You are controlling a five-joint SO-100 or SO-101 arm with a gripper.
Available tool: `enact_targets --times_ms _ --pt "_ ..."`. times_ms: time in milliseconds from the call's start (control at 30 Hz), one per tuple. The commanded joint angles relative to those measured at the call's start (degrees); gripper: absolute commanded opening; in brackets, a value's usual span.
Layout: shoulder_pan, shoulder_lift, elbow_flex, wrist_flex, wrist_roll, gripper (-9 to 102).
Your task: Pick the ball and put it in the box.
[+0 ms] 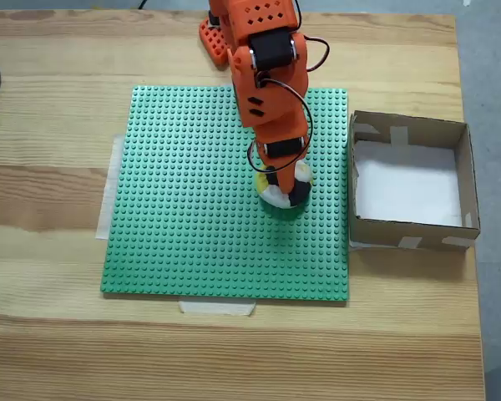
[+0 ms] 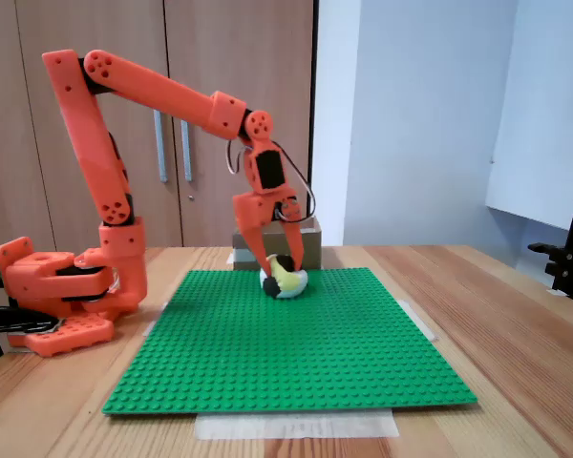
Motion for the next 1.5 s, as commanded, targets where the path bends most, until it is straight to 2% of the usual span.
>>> enact_targets --times_ms 0,467,800,1467 --pt "0.44 2.72 0.00 -0.44 -1.23 16" --pt "0.53 3.96 -0.62 0.26 -3.16 4" --pt "0.79 4.39 -2.99 1.85 -2.99 -1" --pt "0.97 5.71 -11.34 6.06 -1.58 -1"
